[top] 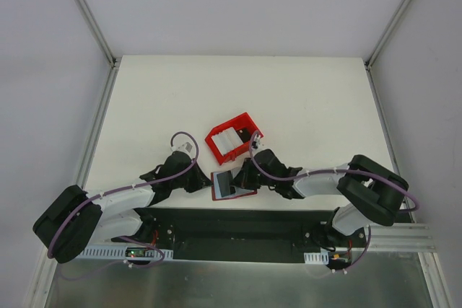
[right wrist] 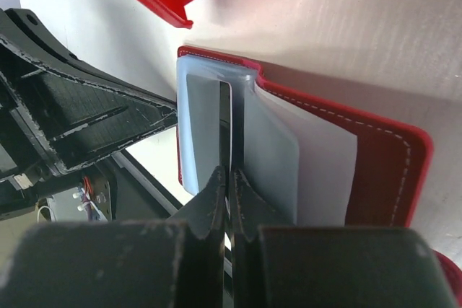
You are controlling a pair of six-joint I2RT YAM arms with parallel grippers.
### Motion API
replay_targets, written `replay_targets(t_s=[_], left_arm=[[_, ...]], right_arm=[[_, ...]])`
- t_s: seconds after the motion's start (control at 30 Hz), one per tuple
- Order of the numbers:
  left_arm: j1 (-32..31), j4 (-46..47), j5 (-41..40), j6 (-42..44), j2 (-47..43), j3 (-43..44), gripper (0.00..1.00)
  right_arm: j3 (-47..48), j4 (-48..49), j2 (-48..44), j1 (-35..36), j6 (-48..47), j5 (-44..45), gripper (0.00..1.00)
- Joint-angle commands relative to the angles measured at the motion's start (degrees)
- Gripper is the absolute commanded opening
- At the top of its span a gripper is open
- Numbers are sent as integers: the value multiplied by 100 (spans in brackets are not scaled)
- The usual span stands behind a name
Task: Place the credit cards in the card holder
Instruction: Insert the credit card into the card holder.
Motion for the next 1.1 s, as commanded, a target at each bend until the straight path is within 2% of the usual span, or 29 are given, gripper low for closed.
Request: replay_targets(t_s=[0.0,0.07,0.23,0.37,0.73,0.8,0.87,1.07], left_arm=[[15,-185,-256,131,-20,-10,0],[15,-176,-256,157,-3,-1,0],[15,-211,-247,210,23,34,0],[15,-211,-239,228,41,60,0],[15,-220,-212,245,94,105,0],[15,-211,-212,254,120,113,0],[15,-202,-203,254,129,122,0],[15,-185,-177,263,147,140,0]], right_arm=[[340,-902,24,128,-422,-23,1],[341,-1061,-151,119,-475,144,7],[472,-1791,-661,128,-756,593,35],[622,-1783,-523,128,-809,357,42],[1079,-1510,164,128,-826,-242,41],[1140,-1510,190,128,-844,-259,40],[1184,-1545,164,163,-879,-251,33],[1413,-1914,94,294,-1002,-57,29]])
